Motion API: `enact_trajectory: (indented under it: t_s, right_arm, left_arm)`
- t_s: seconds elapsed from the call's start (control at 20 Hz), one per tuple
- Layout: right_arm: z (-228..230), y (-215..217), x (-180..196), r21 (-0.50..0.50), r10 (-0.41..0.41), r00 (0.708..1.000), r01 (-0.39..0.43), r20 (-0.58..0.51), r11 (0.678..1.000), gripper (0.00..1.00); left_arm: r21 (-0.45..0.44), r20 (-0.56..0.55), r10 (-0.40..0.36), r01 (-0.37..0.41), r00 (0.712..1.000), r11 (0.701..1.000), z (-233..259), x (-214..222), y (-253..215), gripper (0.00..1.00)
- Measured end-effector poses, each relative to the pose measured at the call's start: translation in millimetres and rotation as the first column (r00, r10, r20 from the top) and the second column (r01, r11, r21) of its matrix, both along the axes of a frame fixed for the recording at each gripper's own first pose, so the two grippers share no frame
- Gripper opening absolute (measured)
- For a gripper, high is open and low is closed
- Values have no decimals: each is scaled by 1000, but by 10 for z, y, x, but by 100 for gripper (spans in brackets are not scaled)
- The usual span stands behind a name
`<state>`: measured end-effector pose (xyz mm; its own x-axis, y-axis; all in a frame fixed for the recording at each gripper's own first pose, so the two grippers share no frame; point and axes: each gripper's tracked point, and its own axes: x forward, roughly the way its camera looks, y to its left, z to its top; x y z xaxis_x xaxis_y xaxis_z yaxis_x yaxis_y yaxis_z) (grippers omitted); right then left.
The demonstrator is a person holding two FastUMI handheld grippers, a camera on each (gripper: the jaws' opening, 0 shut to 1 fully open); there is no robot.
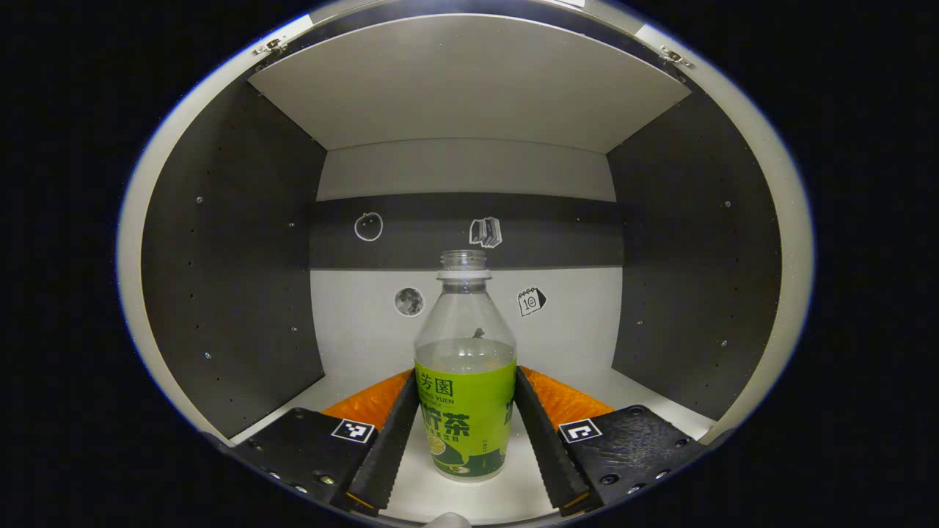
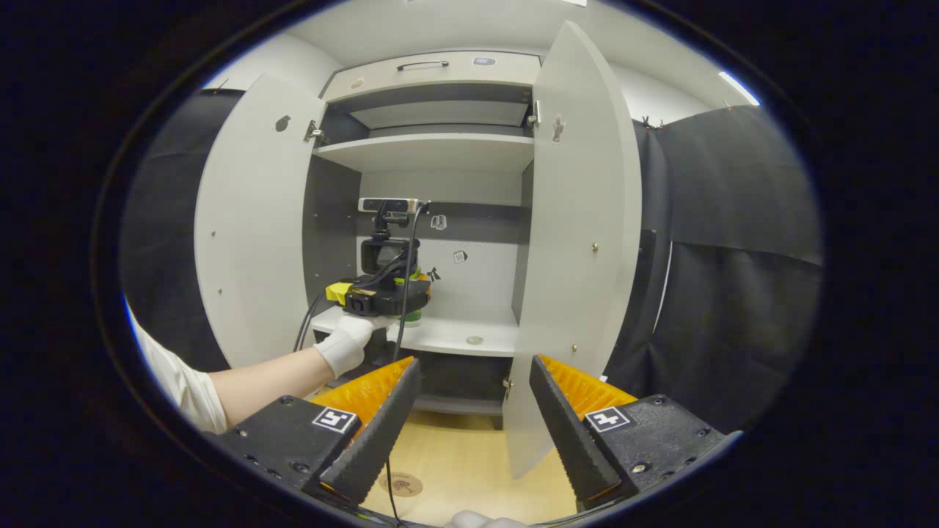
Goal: Grasp the bottle in the cabinet with the left hand and place it on the coaster, then close the right door with the right hand and the left door with the left hand.
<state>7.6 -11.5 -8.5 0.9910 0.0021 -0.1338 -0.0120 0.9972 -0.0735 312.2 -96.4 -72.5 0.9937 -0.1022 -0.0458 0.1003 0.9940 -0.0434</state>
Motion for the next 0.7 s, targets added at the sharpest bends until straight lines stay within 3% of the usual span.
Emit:
enact_trajectory:
  t_s: [0.45, 0.7]
  right_arm:
    - [28, -101, -135, 22, -15, 1000, 15, 21, 1000, 98]
    - [-47, -187, -297, 46, -21, 1000, 19, 24, 999, 98]
  left_arm:
    - [-11, 95, -40, 41, 995, 999, 587, -933, 214, 76]
    - [-23, 79, -66, 68, 995, 997, 450, -1658, 305, 76]
